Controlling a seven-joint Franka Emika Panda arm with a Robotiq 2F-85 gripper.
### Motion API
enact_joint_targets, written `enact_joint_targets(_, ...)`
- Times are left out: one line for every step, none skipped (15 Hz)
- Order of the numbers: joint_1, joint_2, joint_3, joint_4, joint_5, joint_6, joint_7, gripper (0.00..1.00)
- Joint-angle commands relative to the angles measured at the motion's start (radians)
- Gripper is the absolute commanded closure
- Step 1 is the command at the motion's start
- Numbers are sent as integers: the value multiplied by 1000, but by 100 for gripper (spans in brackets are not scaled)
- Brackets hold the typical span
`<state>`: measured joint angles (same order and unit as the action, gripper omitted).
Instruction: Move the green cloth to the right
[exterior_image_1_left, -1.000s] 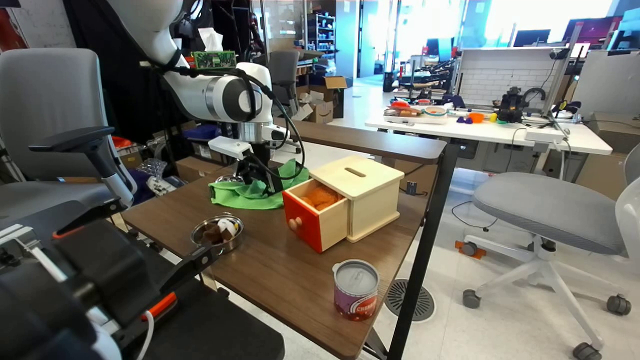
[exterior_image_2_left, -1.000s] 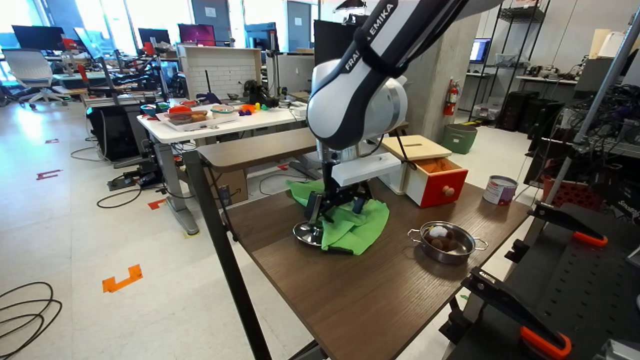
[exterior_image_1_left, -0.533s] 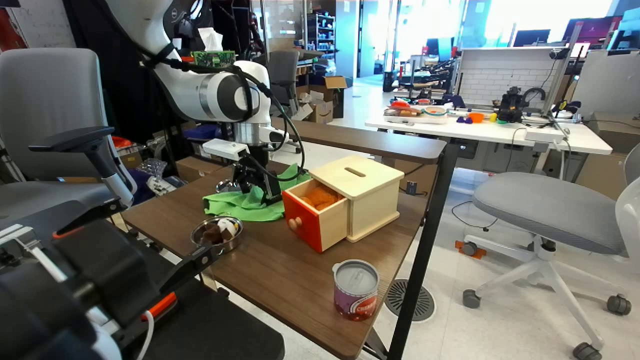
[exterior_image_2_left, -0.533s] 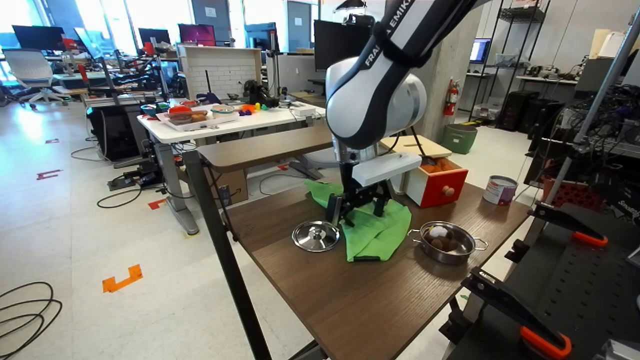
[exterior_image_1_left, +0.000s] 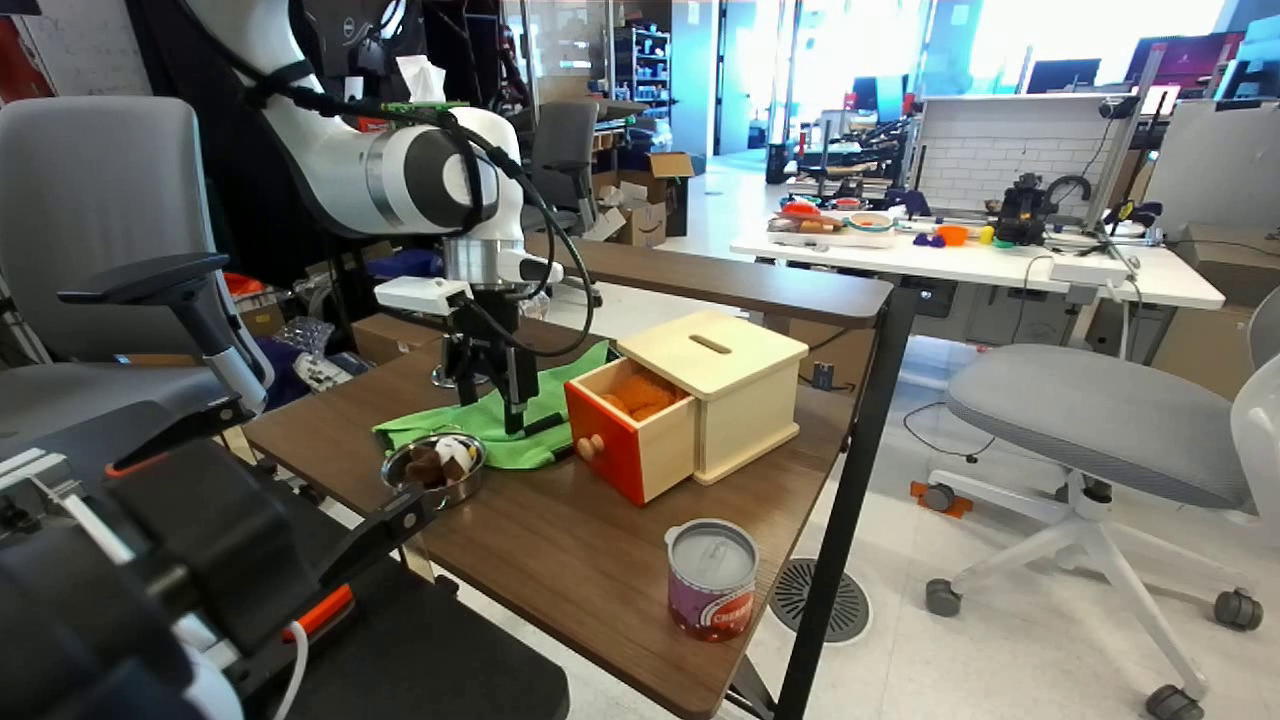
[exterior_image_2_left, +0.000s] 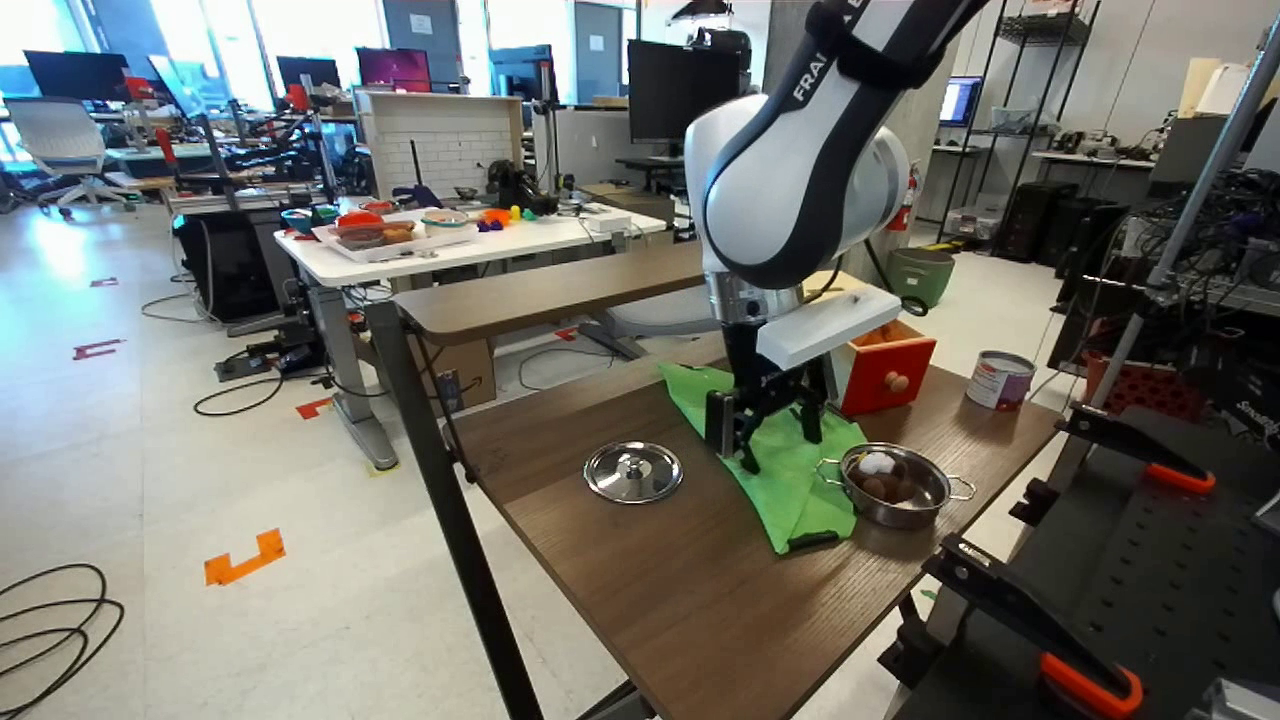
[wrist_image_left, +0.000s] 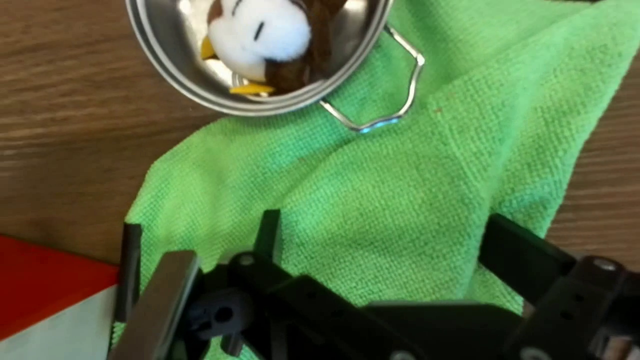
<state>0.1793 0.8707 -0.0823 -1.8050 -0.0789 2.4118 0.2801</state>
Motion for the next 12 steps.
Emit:
enact_joint_targets(15,-89,-2,-81,-5,-58,19,0)
enact_joint_targets(17,-116,-3,-98,-7,-58,24,0)
enact_joint_targets(18,-141,-2,-114,-7,-65,26,0)
enact_joint_targets(19,-182,1,-141,-6,-59,28,0)
enact_joint_targets(20,-221,2,-166,-6,-47,33,0)
enact_joint_targets(21,-263,4,-190,-7,-49,37,0)
enact_joint_targets(21,-305,6,-214,-9,-51,39,0)
enact_joint_targets(12,-353,19,-243,-10,-71,11,0)
enact_joint_targets(2,-391,35,-265,-13,-98,-29,0)
enact_joint_targets(1,-425,45,-284,-36,-171,-77,0)
enact_joint_targets(-3,-324,36,-201,-22,-103,-16,0)
enact_joint_targets(-5,-363,46,-225,-27,-141,-37,0)
